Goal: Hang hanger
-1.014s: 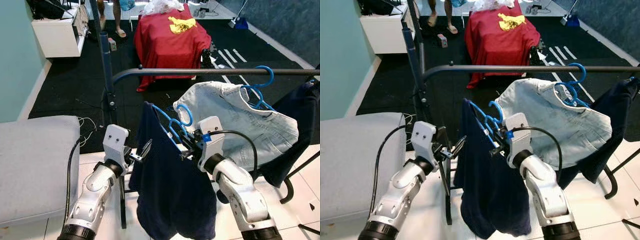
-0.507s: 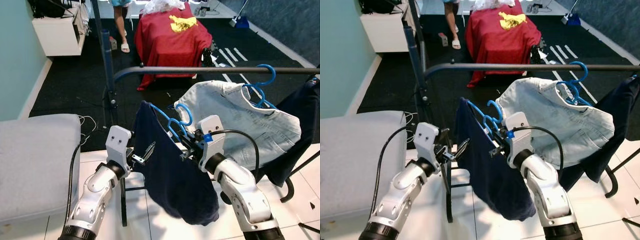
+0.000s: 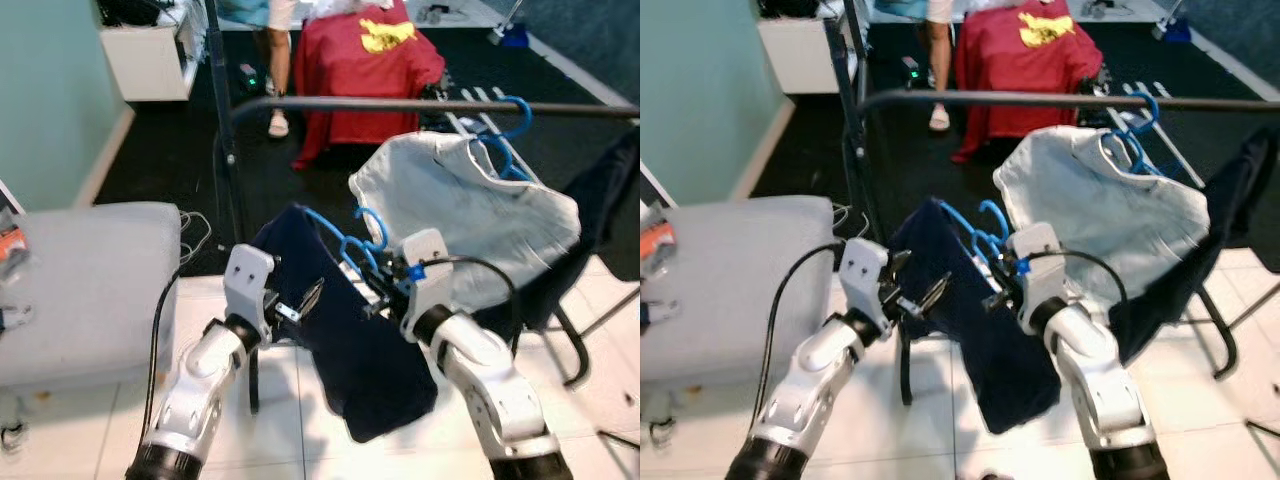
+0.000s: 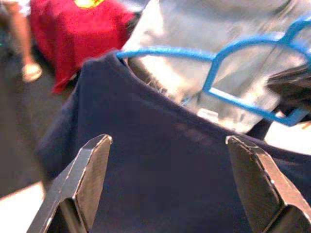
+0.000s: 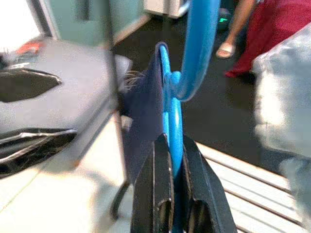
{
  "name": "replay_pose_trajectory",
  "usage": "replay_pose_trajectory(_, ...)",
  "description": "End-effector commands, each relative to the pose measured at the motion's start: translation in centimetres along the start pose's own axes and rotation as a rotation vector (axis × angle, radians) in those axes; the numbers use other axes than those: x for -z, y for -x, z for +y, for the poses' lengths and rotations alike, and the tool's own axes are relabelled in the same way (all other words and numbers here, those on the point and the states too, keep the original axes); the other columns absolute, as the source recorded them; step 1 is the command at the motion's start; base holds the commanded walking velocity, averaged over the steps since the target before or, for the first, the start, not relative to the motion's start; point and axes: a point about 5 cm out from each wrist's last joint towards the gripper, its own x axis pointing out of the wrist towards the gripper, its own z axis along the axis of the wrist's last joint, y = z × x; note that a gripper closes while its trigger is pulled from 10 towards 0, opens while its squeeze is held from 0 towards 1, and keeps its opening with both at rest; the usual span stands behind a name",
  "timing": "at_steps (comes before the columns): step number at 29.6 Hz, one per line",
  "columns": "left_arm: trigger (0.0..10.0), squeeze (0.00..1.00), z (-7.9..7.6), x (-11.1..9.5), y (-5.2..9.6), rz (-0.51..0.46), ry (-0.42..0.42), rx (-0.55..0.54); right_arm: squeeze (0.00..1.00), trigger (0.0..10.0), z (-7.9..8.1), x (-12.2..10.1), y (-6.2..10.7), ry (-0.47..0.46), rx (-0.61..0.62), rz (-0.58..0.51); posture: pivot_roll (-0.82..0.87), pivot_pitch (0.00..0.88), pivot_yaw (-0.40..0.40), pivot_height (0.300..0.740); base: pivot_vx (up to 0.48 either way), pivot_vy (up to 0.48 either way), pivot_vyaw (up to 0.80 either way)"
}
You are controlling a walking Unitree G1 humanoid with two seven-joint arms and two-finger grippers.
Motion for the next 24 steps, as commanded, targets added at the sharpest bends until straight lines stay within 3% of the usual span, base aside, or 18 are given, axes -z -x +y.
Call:
replay_pose_trajectory(1, 10.0, 0.00, 0.1, 0.5, 0.2, 0.033, -0.008, -0.003, 0.00, 0.0, 0.6, -0.3, -0.1, -0.008, -0.023, -0.017, -0.04, 0.160, -0.043, 0.740, 0.000, 0.000, 0.00)
replay_pose_trajectory(13, 10.0, 0.00, 0.2, 1.2, -0.5, 0.100, 0.002, -0.002, 0.00, 0.0, 0.4, -0.5, -0.4, -0.025, -0.008, -0.024, -0.05, 0.154, -0.025, 0.740, 0.000, 0.000, 0.00)
replay_pose_trajectory(24, 10.0, 0.00, 0.1, 1.0, -0.9, 0.092, 0.020, -0.003, 0.00, 0.0, 0.3, -0.3, -0.4, -0.025, -0.005, -0.019, -0.05, 0.142, -0.018, 0.740, 0.000, 0.000, 0.00)
